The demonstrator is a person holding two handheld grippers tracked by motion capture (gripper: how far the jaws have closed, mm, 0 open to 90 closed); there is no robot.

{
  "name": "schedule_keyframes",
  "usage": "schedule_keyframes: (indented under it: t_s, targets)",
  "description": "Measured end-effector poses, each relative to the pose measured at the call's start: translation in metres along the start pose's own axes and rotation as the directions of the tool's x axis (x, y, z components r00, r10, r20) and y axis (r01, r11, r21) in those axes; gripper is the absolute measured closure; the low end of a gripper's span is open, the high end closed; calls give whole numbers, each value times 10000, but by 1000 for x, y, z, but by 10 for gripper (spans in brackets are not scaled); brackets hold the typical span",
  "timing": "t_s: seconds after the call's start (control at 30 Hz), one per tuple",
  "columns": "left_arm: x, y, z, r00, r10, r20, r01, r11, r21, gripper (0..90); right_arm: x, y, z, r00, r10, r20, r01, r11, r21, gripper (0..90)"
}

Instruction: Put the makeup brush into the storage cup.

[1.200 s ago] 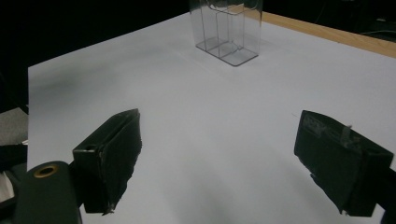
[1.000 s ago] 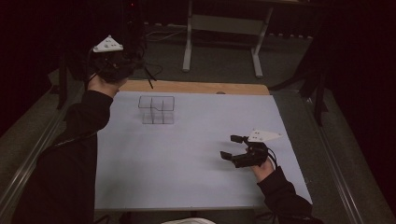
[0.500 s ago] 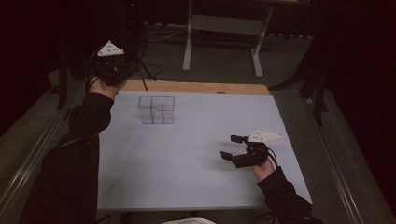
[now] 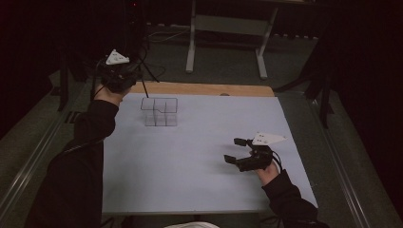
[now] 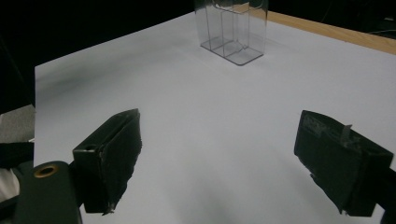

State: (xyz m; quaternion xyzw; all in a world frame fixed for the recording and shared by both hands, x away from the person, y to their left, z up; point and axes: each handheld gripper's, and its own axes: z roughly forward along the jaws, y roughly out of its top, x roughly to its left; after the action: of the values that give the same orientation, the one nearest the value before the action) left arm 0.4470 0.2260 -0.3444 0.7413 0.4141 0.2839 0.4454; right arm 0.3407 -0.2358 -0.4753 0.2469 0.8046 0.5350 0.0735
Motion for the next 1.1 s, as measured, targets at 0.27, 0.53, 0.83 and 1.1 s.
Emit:
schedule_keyframes:
  t_s: [0.27, 0.53, 0.83, 1.1]
  targets:
    - [0, -7, 8, 9975, -692, -125, 696, 9968, 394, 642, 0, 0, 0, 10000, 1, -21, -1, 10000, 11, 148]
    - [-7, -8, 3, 9954, -854, -424, 853, 9963, -24, 281, 0, 0, -1, 10000, 4, -20, -4, 10000, -13, 147]
    - [-15, -16, 2, 9912, -1310, -177, 1312, 9913, 74, 154, 1, 2, -2, 10000, -43, 20, 43, 10000, -79, 147]
    - [-15, -25, -6, 9878, -1429, 616, 1441, 9895, -141, 14, 1, 2, -2, 10000, -12, -6, 12, 10000, -71, 147]
